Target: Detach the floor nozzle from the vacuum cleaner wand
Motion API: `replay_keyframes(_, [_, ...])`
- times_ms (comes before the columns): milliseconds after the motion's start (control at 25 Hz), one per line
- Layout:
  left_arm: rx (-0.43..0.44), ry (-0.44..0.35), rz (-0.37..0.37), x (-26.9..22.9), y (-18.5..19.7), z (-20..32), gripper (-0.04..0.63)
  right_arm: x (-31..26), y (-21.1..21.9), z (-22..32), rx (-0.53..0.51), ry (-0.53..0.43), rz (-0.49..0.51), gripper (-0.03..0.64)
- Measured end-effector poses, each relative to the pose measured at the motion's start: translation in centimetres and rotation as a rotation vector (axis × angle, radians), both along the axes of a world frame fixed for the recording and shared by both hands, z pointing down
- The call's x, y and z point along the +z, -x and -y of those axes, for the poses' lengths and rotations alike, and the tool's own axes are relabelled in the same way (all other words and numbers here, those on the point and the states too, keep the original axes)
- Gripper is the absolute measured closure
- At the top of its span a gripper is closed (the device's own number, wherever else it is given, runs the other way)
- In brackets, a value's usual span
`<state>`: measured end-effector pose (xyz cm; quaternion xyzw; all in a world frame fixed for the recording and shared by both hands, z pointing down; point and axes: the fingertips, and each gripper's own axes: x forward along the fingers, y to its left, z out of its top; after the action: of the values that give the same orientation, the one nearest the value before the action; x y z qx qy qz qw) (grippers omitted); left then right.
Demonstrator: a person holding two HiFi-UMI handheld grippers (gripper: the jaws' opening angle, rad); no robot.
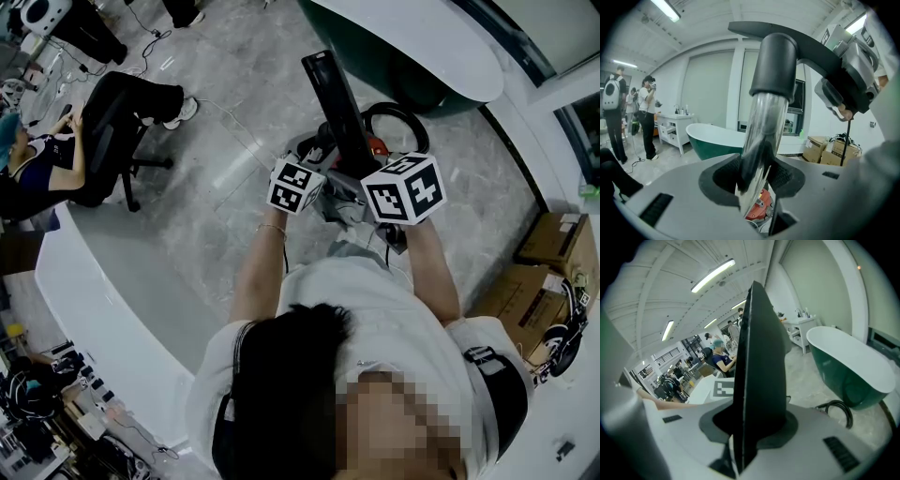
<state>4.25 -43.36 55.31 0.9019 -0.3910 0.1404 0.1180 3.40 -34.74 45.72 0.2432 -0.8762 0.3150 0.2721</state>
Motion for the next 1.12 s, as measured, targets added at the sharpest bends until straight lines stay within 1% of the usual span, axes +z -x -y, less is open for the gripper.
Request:
replay_keyframes(40, [-0.032, 0.004, -0.013, 0.0, 0.7, 0.3, 0.443, -1.4, 0.1, 0.2, 0.002, -0.021, 0.055, 0.515])
replay_keyframes(120, [-0.086, 0.026, -0.036, -0.1, 2.8, 0.9, 0.443, -5.4, -0.1, 1.3, 0.008, -0.099, 0.155, 0.515])
replay_keyframes(200, [-0.088, 0.041, -0.028, -0.1, 4.0, 0.9, 0.443, -8.9, -1.0, 2.7, 0.021, -0.189, 0.191, 0.515])
replay_keyframes(240, [-0.084, 0.045, -0.024, 0.0, 4.1, 0.8, 0.443, -10.1, -1.4, 3.1, 0.029, -0.22, 0.204, 0.515])
replay_keyframes(320, [-0.087, 0.045, -0.03, 0.0, 4.2, 0.7, 0.443, -11.3, -1.7, 3.2, 0.039, -0.249, 0.223, 0.515])
replay_keyframes(720, [-0.117, 0.044, -0.059, 0.0, 4.0, 0.5, 0.442, -10.6, -1.9, 1.9, 0.037, -0.229, 0.253, 0.515])
replay_keyframes(840, [-0.131, 0.052, -0.084, -0.1, 3.9, 0.4, 0.442, -10.8, -2.0, 1.7, 0.045, -0.216, 0.276, 0.515])
replay_keyframes(920, [-0.142, 0.063, -0.104, 0.1, 3.9, 0.3, 0.433, -10.7, -2.1, 1.7, 0.052, -0.218, 0.277, 0.514])
replay_keyframes(1120, [-0.132, 0.075, -0.088, 0.3, 3.6, -0.6, 0.383, -10.7, -2.3, 1.6, 0.066, -0.215, 0.283, 0.514])
